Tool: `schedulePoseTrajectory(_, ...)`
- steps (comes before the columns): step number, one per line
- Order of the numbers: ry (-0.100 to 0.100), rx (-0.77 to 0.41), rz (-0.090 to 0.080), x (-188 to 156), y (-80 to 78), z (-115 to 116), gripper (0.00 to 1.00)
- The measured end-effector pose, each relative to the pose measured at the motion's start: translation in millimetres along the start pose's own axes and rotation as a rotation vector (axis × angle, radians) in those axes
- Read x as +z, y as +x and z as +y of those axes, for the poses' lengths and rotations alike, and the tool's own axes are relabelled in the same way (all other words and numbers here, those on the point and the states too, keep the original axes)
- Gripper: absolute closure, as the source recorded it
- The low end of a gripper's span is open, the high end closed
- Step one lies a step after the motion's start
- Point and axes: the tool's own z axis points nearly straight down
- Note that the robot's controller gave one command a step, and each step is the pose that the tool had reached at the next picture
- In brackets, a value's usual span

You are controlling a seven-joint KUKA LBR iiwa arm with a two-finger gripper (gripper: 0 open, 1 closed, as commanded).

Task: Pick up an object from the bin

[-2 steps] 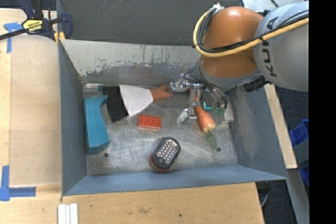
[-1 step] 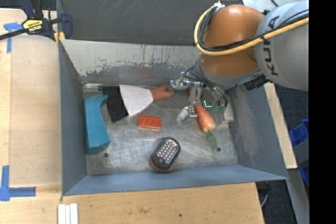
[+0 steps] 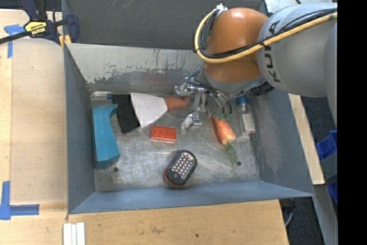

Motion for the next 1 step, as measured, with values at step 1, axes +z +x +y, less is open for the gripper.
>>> schedulePoseTrajectory(1, 0.0, -0.188, 0.001, 66.9, -6.2, 43.3, 1.0)
